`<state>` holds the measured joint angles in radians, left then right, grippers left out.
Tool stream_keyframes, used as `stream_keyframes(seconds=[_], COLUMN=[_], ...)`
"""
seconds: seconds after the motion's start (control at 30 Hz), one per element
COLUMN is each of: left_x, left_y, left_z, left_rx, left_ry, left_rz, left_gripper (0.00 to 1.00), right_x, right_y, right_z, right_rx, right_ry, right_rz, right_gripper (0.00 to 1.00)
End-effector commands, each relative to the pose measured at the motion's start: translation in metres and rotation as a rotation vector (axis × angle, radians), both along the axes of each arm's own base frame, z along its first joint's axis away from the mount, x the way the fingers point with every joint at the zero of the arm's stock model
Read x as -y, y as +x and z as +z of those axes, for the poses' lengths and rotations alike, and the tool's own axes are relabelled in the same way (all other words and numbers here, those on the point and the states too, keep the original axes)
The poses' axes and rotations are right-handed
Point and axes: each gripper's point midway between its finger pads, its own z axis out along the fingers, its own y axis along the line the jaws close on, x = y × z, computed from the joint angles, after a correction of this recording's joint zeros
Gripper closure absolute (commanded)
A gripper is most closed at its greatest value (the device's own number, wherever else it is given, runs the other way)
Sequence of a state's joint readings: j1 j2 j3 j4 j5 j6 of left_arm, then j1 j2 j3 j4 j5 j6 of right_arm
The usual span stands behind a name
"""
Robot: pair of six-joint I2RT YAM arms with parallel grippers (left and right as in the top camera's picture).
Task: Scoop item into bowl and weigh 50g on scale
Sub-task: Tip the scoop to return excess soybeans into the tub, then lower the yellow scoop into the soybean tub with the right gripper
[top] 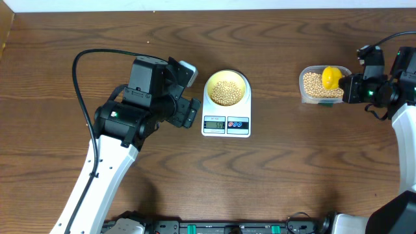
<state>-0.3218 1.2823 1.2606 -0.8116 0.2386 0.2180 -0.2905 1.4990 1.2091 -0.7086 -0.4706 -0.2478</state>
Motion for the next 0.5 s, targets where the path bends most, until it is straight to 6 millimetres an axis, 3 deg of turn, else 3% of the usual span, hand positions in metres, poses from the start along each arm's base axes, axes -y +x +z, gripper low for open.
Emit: stream_keyframes(seconds=[0.0, 0.17, 0.47], left_x=[0.0006, 0.0006, 0.0006], left_y=[-0.0007, -0.0007, -0.0007], left_z=[-0.0012, -0.0012, -0.0012], left_rx=[-0.004, -0.004, -0.004], left_ry=[-0.001, -0.001, -0.001], left_rz=[-0.014, -0.014, -0.014], left_gripper=[0.17, 0.17, 0.17], right_x=[-0.0139, -0.0148, -0.0158], right_y=[0.0019, 0.0020, 0.0031], right_z=[0.0165, 0.0171, 0.0185], right_rx=[0.101, 0.151, 0.176], right_ry=[-0.045, -0.125, -0.150], right_rz=[0.166, 0.271, 0.310], right_gripper=[0.99, 0.99, 0.99])
